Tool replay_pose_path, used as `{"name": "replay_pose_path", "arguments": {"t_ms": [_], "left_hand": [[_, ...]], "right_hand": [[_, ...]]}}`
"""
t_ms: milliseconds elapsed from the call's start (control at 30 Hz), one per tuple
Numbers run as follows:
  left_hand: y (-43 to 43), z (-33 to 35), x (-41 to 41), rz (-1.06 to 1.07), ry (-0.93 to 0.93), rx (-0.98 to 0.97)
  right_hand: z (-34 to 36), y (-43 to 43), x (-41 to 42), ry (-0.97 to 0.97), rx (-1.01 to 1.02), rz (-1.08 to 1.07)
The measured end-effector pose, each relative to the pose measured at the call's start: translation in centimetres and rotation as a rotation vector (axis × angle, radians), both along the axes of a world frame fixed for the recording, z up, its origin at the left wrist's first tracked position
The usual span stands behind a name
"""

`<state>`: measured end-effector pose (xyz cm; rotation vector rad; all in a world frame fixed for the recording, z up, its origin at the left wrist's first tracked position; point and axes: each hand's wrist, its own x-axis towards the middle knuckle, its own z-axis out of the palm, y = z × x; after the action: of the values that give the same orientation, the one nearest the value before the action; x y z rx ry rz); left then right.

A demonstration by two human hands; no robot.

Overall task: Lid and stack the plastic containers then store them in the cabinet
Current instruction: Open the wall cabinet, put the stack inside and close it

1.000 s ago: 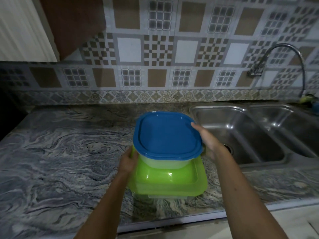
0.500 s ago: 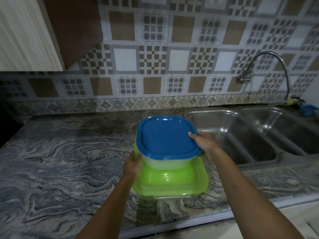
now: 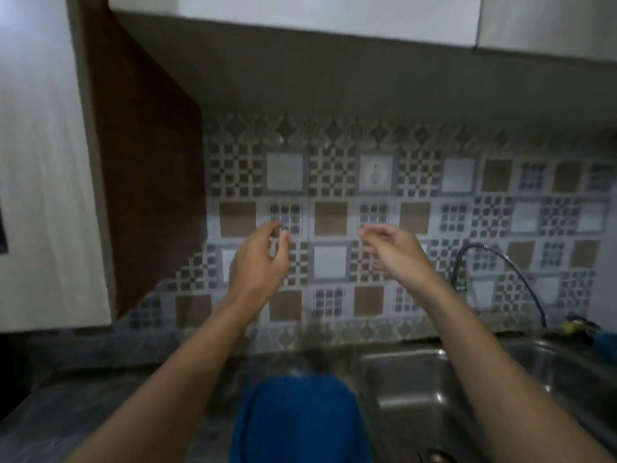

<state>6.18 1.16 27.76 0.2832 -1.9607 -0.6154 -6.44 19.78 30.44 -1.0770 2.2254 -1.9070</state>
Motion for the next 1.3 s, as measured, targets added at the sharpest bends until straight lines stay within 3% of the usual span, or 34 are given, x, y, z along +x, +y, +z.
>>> {"name": "replay_pose_path", "arguments": {"t_ms": [200,333,400,500,600,700,867,1100,1200,1300], "left_hand": [[6.2,15.8,-3.2,0.149,0.198,-0.648],[9.5,23.5,-5.0,0.256,0.249,-0.984],[11.0,26.8,-6.1,0.334,0.176,-1.028],[12.5,30.6,-8.0,0.438,-0.151,-1.023],[12.9,32.7,-10.2,0.482,-0.474,-0.929],[13.0,33.4,-12.8,0.565,-0.457,-0.966],[13.8,35.2,-14.5,0.596,-0.305,-1.1],[17.1,36.7,-13.5,0.793,-0.368,-1.352],[18.7,36.6,-12.0,0.78,-0.365,-1.383],[19.9,36.3,-9.8,0.735,-0.311,-1.405]], "right_hand": [[12.2,4.9,-2.2,0.474,-0.211,-0.155],[18.0,8.5,-5.1,0.658,-0.32,-0.356],[20.4,9.9,-7.2,0.734,-0.344,-0.465],[23.7,11.3,-10.5,0.831,-0.268,-0.618],[25.9,11.8,-14.0,0.789,-0.06,-0.61],[26.2,11.0,-17.4,0.806,0.157,-0.648],[25.3,9.9,-19.6,0.89,0.061,-0.697],[25.6,10.2,-19.6,0.887,0.001,-0.66],[26.5,10.8,-18.1,0.778,0.014,-0.583],[28.5,12.5,-13.7,0.482,-0.225,-0.345]]}}
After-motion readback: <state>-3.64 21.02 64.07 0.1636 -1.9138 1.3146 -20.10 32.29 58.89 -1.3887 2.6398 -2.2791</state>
